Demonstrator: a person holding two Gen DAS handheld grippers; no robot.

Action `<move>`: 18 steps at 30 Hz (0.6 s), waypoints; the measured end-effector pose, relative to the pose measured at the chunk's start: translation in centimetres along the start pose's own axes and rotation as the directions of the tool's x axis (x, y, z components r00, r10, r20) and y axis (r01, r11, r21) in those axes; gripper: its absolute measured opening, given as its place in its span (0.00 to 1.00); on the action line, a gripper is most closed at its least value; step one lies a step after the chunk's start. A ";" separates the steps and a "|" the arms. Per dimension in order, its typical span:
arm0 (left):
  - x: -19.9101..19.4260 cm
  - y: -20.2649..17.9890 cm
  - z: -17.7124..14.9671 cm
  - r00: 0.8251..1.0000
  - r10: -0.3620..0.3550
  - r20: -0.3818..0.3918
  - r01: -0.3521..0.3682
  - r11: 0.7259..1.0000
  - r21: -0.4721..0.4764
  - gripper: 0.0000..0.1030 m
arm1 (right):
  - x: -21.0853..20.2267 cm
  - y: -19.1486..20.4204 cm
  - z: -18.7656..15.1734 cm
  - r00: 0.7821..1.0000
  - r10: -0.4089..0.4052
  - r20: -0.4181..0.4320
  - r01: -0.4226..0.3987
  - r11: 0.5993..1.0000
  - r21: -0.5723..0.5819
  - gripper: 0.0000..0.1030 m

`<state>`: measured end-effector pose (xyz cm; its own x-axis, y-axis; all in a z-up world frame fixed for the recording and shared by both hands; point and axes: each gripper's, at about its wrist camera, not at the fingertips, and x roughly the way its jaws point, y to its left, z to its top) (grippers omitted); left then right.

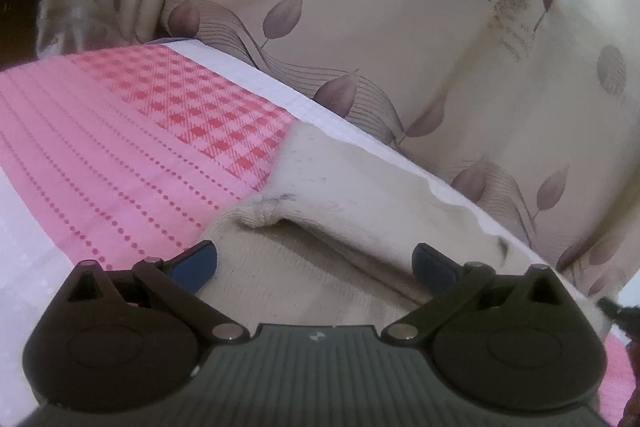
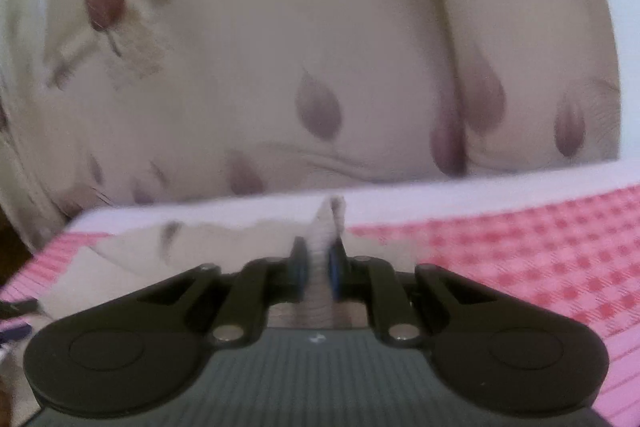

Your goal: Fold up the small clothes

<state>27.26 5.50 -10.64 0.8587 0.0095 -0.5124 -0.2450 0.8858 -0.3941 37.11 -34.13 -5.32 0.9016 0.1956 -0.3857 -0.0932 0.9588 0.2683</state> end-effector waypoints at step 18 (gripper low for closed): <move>0.0 -0.3 -0.1 0.999 0.039 0.000 -0.039 0.999 0.026 1.00 | 0.0 0.4 -3.7 0.998 -0.028 -0.059 0.029 0.999 0.018 0.17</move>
<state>27.29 5.17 -10.57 0.8484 0.0435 -0.5276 -0.2659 0.8968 -0.3537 35.51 -33.00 -8.49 0.8772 0.1803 -0.4449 -0.0590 0.9603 0.2727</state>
